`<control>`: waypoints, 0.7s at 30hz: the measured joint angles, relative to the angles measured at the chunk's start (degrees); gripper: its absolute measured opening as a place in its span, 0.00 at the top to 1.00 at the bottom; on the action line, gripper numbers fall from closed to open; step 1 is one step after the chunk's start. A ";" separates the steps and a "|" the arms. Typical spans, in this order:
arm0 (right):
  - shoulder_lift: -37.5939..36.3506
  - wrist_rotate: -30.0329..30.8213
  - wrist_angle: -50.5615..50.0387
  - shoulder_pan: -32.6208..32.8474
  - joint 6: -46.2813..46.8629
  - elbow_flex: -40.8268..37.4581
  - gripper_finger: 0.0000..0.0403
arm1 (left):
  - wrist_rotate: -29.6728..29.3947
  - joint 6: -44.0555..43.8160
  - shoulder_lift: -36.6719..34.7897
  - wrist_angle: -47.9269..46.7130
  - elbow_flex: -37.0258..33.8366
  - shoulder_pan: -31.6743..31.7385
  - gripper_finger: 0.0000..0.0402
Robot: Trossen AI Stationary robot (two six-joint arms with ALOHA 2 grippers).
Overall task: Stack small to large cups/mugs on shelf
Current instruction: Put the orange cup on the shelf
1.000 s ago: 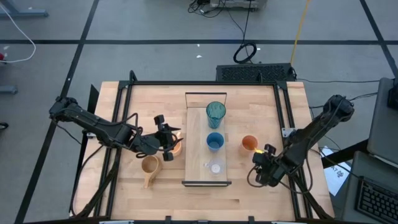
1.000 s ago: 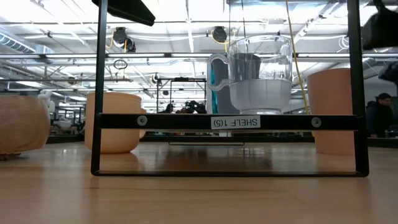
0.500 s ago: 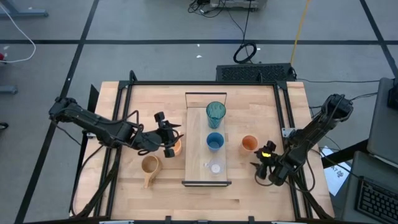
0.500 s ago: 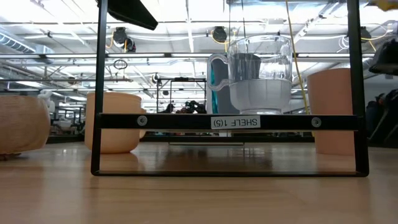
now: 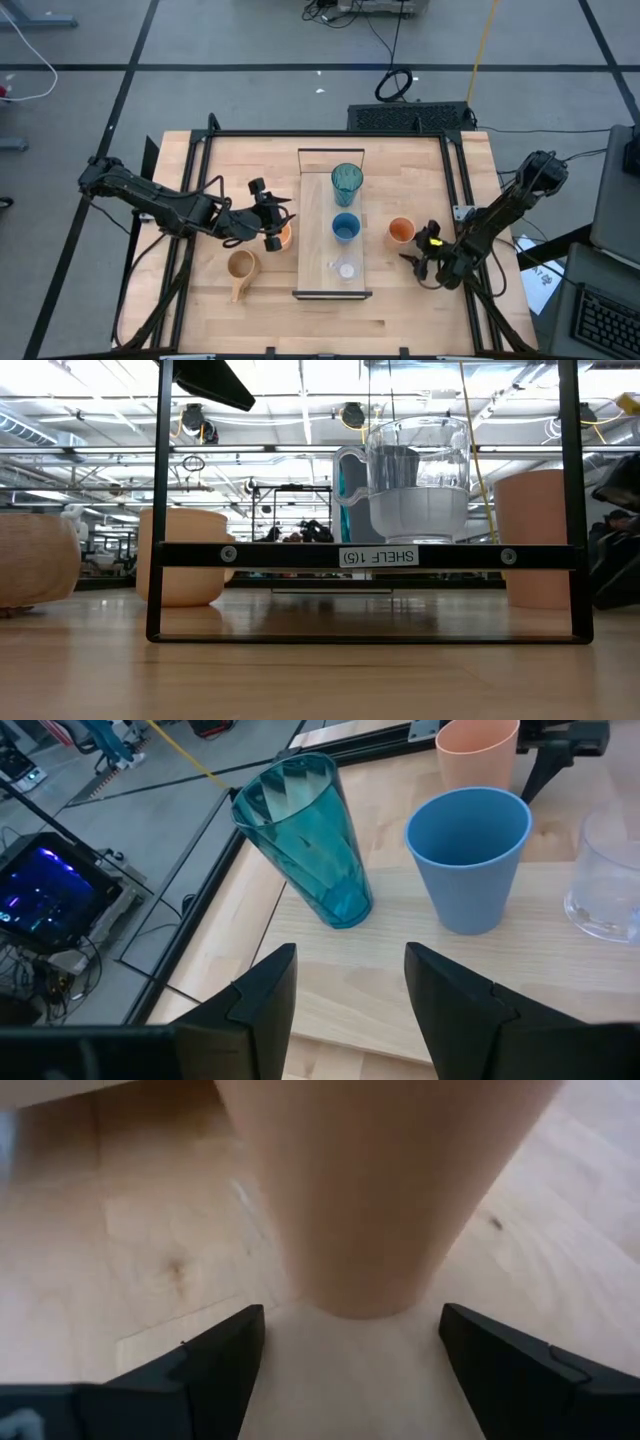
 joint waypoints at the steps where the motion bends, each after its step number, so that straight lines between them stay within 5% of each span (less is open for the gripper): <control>1: 0.01 0.53 1.16 -0.03 -0.64 -0.57 0.26 | 0.00 0.00 0.00 0.03 0.00 0.00 0.53; 21: 2.31 2.17 24.13 -6.81 -17.31 -6.18 0.26 | -0.11 -0.22 0.00 0.39 0.00 0.00 0.53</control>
